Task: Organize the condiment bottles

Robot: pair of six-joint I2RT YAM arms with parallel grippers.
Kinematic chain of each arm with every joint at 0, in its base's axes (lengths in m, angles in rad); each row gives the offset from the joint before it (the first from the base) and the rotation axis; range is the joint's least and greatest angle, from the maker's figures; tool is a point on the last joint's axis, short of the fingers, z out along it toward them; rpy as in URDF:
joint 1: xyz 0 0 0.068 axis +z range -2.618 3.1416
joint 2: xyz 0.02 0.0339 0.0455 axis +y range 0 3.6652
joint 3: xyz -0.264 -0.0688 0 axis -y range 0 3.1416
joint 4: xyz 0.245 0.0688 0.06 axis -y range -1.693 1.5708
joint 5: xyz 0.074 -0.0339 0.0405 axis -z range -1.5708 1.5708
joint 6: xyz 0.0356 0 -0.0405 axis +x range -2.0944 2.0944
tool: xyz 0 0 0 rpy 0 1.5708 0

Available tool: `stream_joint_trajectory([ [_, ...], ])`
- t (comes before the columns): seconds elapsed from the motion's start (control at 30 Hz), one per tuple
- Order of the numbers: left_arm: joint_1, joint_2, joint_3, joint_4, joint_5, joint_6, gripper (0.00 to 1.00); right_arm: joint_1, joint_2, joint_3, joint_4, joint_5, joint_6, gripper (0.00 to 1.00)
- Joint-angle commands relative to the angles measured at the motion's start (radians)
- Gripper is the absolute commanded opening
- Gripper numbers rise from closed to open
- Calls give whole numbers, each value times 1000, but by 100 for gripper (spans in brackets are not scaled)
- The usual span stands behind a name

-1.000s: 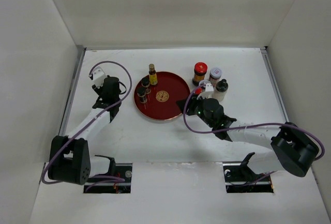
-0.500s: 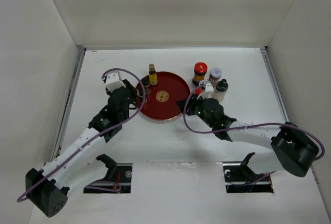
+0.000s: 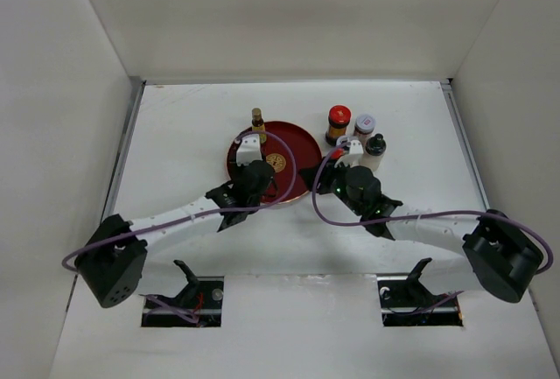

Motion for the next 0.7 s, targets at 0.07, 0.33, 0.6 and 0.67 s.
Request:
stream_joint_trajectory([
  [0.07,-2,60,-43,136,-65,26,24,6,-30,3,44,12,-8,46],
  [0.33,-5,77,-109,188,-61,12,48,4,-33,3,41,15,-9,46],
  [0.6,-11,4,-129,179,-66,-4,69,7,-42,6,33,18,-17,46],
  [0.67,-11,-32,-128,177,-67,8,75,7,-59,7,30,18,-28,47],
])
